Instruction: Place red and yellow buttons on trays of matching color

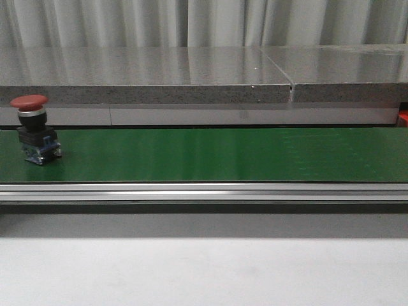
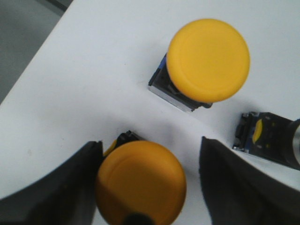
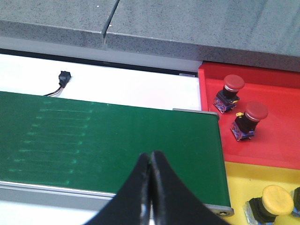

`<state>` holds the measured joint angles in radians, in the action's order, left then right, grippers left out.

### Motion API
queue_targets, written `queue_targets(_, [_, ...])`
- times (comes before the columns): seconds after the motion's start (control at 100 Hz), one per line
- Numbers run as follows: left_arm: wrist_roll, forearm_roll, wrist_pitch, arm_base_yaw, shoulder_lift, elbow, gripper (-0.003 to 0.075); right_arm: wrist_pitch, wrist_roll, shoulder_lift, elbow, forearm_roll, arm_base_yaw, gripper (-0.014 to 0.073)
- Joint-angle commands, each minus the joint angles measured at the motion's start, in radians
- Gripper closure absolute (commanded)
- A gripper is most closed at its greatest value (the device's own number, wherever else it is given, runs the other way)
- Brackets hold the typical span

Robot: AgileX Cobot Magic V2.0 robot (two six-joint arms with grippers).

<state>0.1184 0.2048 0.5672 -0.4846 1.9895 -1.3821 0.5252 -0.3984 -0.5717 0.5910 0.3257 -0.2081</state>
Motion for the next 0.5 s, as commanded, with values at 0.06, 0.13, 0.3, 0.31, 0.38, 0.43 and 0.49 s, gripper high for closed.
queue_targets(0.06, [-0.009, 0.003, -0.039, -0.005, -0.051, -0.031, 0.0532, -0.066, -0.007, 0.001, 0.027, 0.006, -0.002, 0.0662])
queue_targets(0.13, [-0.009, 0.003, -0.034, -0.005, -0.055, -0.031, 0.0620, -0.066, -0.007, 0.001, 0.027, 0.006, -0.002, 0.0662])
queue_targets(0.3, [-0.009, 0.005, -0.002, -0.005, -0.094, -0.031, 0.0714, -0.066, -0.007, 0.001, 0.027, 0.006, -0.002, 0.0662])
queue_targets(0.31, [-0.009, 0.005, 0.001, -0.005, -0.100, -0.031, 0.0715, -0.066, -0.007, 0.001, 0.027, 0.006, -0.002, 0.0662])
queue_targets(0.38, [-0.009, 0.006, 0.014, -0.003, -0.132, -0.031, 0.0722, -0.066, -0.007, 0.001, 0.027, 0.006, -0.002, 0.0662])
queue_targets(0.43, [-0.009, 0.021, 0.024, 0.001, -0.167, -0.031, 0.0722, -0.066, -0.007, 0.001, 0.027, 0.006, -0.002, 0.0662])
queue_targets(0.49, [-0.009, 0.024, 0.026, 0.009, -0.206, -0.031, 0.0722, -0.066, -0.007, 0.001, 0.027, 0.006, -0.002, 0.0662])
